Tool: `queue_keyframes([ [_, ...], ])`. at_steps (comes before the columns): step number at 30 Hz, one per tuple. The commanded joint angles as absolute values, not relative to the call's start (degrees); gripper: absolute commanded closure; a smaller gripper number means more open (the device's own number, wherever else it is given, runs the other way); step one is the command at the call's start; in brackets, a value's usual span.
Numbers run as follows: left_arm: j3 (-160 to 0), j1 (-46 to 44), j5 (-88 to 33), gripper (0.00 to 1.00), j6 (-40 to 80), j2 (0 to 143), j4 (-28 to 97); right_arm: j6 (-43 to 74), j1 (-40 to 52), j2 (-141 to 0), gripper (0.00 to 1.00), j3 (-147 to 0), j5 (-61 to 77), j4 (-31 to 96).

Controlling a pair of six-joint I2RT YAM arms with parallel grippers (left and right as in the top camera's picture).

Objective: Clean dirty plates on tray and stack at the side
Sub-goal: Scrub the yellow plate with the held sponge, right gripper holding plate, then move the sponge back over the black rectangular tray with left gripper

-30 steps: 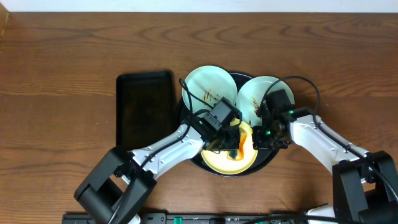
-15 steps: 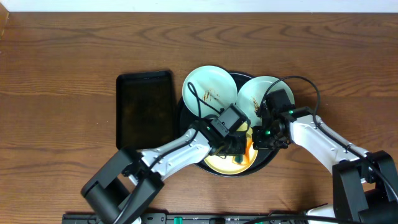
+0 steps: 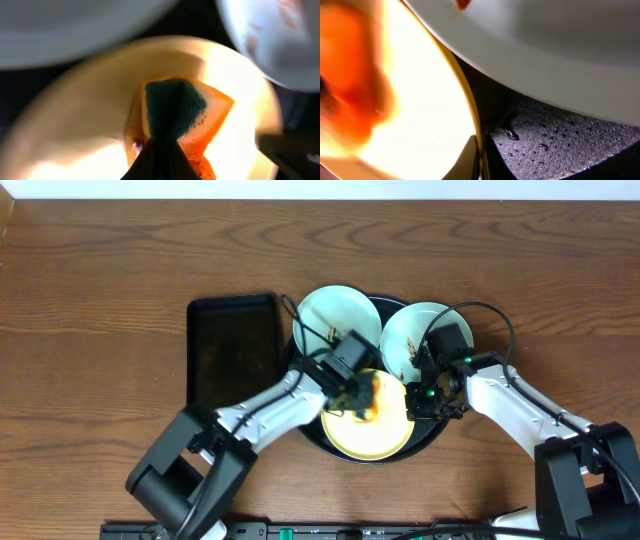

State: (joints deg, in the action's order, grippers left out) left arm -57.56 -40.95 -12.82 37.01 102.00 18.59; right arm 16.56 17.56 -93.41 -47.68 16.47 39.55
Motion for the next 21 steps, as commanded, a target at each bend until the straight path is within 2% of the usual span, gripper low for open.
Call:
queue_keyframes([
  [1,-57.41,-37.52,-6.85,0.92,33.85,102.54,22.15,16.71,18.09,-94.15,0.99,-47.88,16.12,40.12],
  [11,-57.41,-36.53,-2.07,0.93,27.79,89.76,32.14,16.71,18.09,-94.15,0.99,-47.88,16.1,39.79],
  [17,-57.41,-35.22,3.46,0.93,26.61,79.83,36.71,16.71,18.09,-94.15,0.77,-47.88,16.1,39.24],
  [21,-57.41,-31.99,5.72,0.93,26.57,77.67,39.79,16.69,18.09,-94.15,0.7,-47.88,16.1,39.18],
])
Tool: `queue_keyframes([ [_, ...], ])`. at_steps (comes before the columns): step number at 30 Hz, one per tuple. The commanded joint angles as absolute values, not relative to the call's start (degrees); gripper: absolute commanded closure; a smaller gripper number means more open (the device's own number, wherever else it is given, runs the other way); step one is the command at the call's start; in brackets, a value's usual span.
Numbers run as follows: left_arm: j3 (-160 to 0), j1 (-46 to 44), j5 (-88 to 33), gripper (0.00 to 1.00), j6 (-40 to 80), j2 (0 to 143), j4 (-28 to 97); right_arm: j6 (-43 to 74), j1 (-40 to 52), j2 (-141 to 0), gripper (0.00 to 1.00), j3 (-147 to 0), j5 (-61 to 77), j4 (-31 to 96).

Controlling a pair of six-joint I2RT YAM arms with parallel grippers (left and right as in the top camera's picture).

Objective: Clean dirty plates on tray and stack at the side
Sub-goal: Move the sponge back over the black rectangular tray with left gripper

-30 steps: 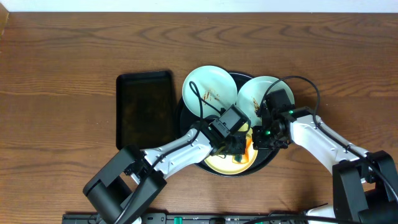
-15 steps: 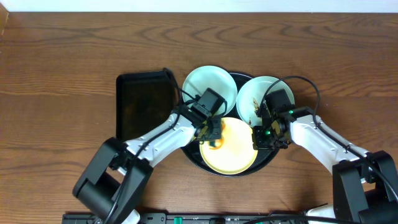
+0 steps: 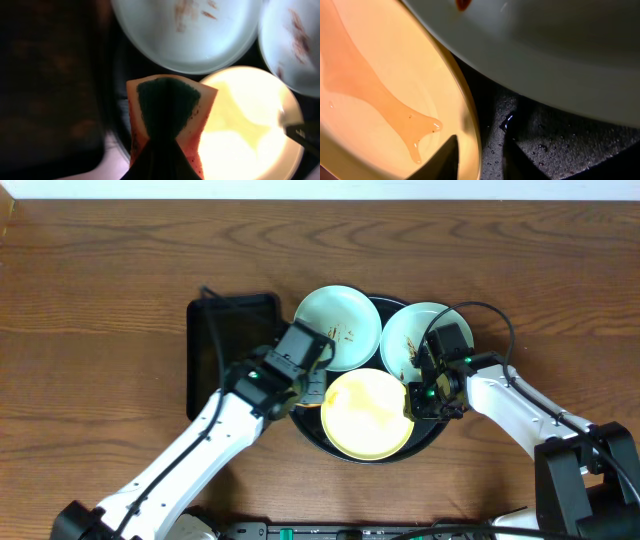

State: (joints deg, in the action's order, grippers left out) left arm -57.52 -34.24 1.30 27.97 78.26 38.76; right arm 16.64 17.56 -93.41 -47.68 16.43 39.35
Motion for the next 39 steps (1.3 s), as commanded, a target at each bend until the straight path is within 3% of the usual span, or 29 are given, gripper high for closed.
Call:
queue_keyframes([
  [1,-57.41,-30.72,5.87,0.92,26.59,77.65,40.25,16.69,18.09,-94.15,0.7,-47.88,16.1,39.18],
  [7,-57.39,-20.78,5.87,0.92,26.59,77.8,40.18,16.71,18.81,-94.15,0.71,-46.24,16.1,37.89],
  [14,-57.06,-10.66,4.29,0.93,24.93,80.55,38.79,16.82,20.45,-94.15,0.96,-44.88,16.14,34.65],
  [16,-56.64,-8.73,0.47,0.93,21.28,82.81,37.19,17.37,20.45,-94.15,0.99,-44.88,16.14,34.17],
  [26,-56.47,1.21,-24.01,0.92,13.1,96.2,29.17,17.34,20.45,-94.15,0.99,-44.88,16.14,34.24],
  [39,-56.51,12.21,-22.09,0.92,12.29,100.38,30.17,17.34,20.45,-94.15,0.99,-44.88,16.14,34.24],
])
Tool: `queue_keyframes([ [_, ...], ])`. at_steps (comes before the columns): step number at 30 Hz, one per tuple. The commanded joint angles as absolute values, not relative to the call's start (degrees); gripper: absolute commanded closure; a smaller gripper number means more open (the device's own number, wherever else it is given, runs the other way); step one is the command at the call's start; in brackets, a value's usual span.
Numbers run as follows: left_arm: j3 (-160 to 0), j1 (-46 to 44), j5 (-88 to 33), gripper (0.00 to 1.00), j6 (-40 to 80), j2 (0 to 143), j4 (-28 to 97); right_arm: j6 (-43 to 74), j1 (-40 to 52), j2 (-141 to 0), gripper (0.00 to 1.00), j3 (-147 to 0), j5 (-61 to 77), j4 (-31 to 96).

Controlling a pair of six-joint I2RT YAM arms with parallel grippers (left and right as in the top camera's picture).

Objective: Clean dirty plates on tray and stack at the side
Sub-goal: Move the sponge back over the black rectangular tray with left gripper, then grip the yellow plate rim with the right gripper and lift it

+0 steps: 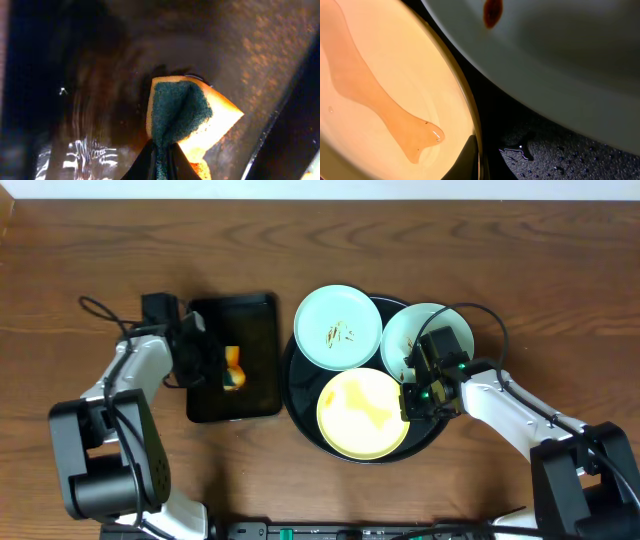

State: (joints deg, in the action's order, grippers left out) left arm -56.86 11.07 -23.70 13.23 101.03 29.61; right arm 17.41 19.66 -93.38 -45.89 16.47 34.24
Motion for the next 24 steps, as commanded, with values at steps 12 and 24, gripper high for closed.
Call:
queue_keyframes([
  [12,-56.49,4.43,-19.09,0.92,12.27,92.95,33.69,15.59,20.45,-93.49,0.99,-44.99,16.08,33.82],
  [24,-56.49,1.52,-8.08,0.92,12.32,93.06,37.28,13.89,20.45,-79.11,0.99,-45.01,9.69,34.17],
])
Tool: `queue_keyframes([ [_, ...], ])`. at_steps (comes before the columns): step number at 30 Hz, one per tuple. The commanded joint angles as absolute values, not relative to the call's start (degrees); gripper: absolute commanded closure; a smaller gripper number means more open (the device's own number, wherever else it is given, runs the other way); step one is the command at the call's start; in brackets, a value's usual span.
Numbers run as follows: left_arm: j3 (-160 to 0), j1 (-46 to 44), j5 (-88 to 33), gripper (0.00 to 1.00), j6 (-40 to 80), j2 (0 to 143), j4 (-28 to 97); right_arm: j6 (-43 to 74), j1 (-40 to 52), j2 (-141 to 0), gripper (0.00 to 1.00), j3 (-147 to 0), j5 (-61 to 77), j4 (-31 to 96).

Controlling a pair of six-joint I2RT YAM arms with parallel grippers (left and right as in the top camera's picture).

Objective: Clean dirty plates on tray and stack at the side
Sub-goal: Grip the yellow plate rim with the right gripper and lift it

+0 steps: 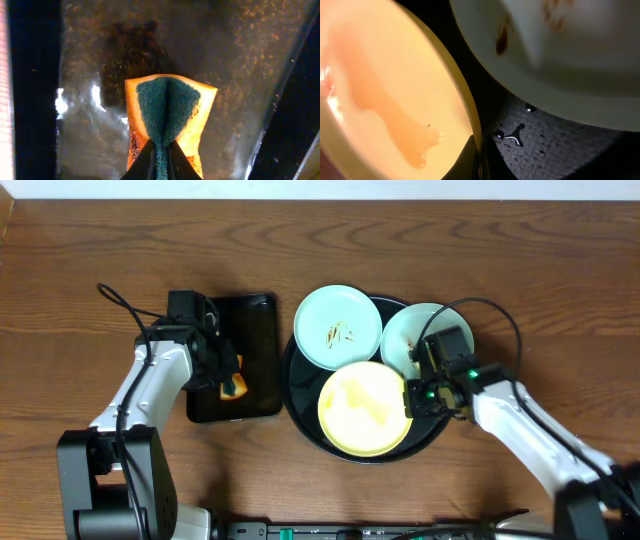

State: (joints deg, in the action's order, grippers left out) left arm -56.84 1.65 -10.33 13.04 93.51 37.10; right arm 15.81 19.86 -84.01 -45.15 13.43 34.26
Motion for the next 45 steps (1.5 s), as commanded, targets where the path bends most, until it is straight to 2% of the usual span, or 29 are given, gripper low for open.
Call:
queue_keyframes([
  [1,-56.49,1.52,-8.08,0.92,12.29,93.06,37.28,12.78,20.45,-77.82,0.99,-45.01,7.81,34.17],
  [6,-56.49,1.52,-8.1,0.92,12.29,93.08,37.26,6.92,20.73,-73.47,0.99,-45.01,-2.39,34.04],
  [10,-56.49,1.52,-8.08,0.91,12.32,93.17,37.26,6.52,22.85,-71.5,0.99,-45.01,-9.98,33.32],
  [23,-56.49,1.52,-8.08,0.91,12.32,93.23,37.23,6.52,41.15,-71.11,0.99,-46.65,-34.3,30.89],
  [34,-56.49,1.52,-8.08,0.91,12.32,93.23,37.26,2.63,50.26,-71.11,0.99,-47.35,-46.48,27.4],
  [38,-56.49,1.52,-8.08,0.91,12.32,93.23,37.26,-1.98,51.48,-71.11,0.99,-48.6,-51.24,25.04],
  [45,-56.49,1.52,-8.08,0.91,12.32,93.23,37.28,-5.72,51.46,-71.11,0.99,-50.7,-51.24,21.17],
])
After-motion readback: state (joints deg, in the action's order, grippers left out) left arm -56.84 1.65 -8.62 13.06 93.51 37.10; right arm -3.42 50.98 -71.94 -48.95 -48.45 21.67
